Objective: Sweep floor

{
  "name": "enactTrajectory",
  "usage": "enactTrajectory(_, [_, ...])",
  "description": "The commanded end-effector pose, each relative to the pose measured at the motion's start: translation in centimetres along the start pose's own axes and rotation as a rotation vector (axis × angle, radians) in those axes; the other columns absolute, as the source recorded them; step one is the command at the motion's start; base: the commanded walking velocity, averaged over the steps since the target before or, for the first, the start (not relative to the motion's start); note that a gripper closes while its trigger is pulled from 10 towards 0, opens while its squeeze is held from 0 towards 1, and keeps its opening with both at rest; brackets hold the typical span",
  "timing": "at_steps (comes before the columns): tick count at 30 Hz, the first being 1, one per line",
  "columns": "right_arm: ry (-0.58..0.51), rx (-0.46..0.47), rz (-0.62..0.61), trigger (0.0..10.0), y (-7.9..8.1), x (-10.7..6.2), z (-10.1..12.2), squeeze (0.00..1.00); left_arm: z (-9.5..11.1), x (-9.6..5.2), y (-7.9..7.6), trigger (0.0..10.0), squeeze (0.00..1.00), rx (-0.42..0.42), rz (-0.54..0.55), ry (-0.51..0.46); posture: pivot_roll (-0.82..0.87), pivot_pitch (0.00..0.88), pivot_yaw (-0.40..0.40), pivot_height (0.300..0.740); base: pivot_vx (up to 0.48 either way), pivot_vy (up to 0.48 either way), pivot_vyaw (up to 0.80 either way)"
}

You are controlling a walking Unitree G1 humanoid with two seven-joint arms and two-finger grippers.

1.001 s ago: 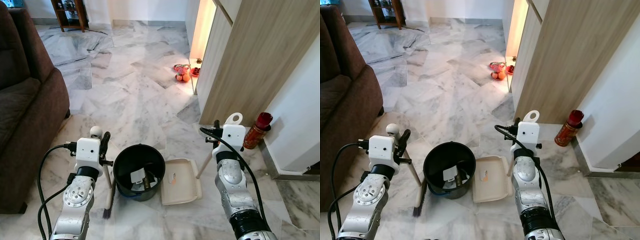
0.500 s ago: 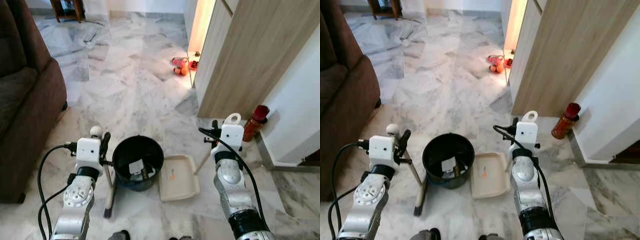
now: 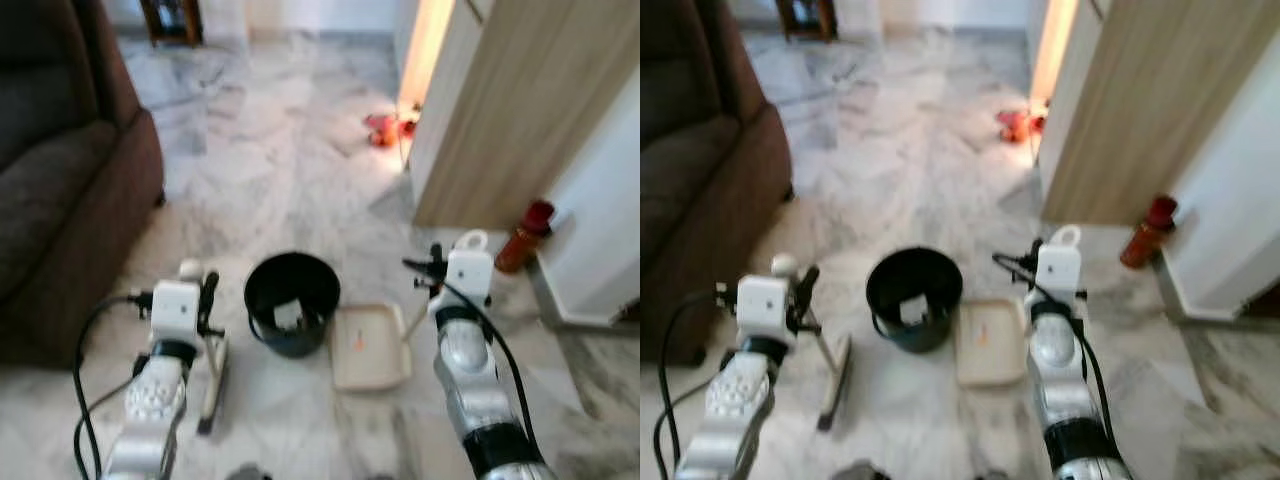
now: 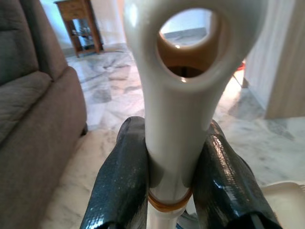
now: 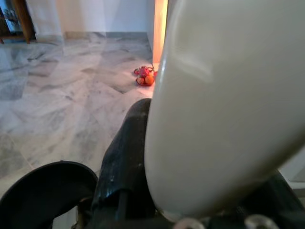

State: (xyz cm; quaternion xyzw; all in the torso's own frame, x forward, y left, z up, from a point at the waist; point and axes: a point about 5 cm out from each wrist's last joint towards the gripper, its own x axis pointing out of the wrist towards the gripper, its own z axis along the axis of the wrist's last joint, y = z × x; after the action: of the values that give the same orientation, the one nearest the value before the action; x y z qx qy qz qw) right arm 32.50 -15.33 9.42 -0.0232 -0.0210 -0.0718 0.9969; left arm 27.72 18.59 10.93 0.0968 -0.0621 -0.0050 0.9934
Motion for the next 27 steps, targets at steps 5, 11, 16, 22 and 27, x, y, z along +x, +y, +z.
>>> enactTrajectory(5, [-0.033, 0.019, 0.031, 10.0, 0.74, 0.2, 0.74, 0.0, 0.6, 0.14, -0.17, 10.0, 0.0, -0.008, -0.007, -0.029, 0.01, 0.102, -0.028, 0.74, -0.267, 0.0, 0.0])
enactTrajectory(11, [-0.026, 0.018, 0.029, 10.0, 0.65, 0.11, 0.57, 0.0, 0.58, 0.14, -0.25, 10.0, 0.0, -0.009, -0.008, -0.029, 0.01, 0.099, -0.029, 0.74, -0.258, 0.0, 0.0])
enactTrajectory(16, [-0.023, 0.016, 0.028, 10.0, 0.63, 0.06, 0.47, 0.0, 0.57, 0.17, -0.26, 10.0, 0.0, -0.008, -0.006, -0.029, 0.01, 0.088, -0.03, 0.74, 0.0, 0.0, 0.0])
enactTrajectory(22, [-0.022, 0.021, 0.032, 10.0, 0.64, 0.04, 0.42, 0.0, 0.59, 0.09, -0.32, 10.0, 0.0, -0.011, -0.005, -0.032, 0.0, 0.077, -0.032, 0.74, 0.0, 0.0, 0.0])
enactTrajectory(27, [-0.021, 0.027, 0.022, 10.0, 0.56, 0.05, 0.45, 0.0, 0.57, 0.07, -0.37, 10.0, 0.0, -0.014, -0.009, -0.032, 0.0, 0.074, -0.031, 0.74, 0.0, 0.0, 0.0])
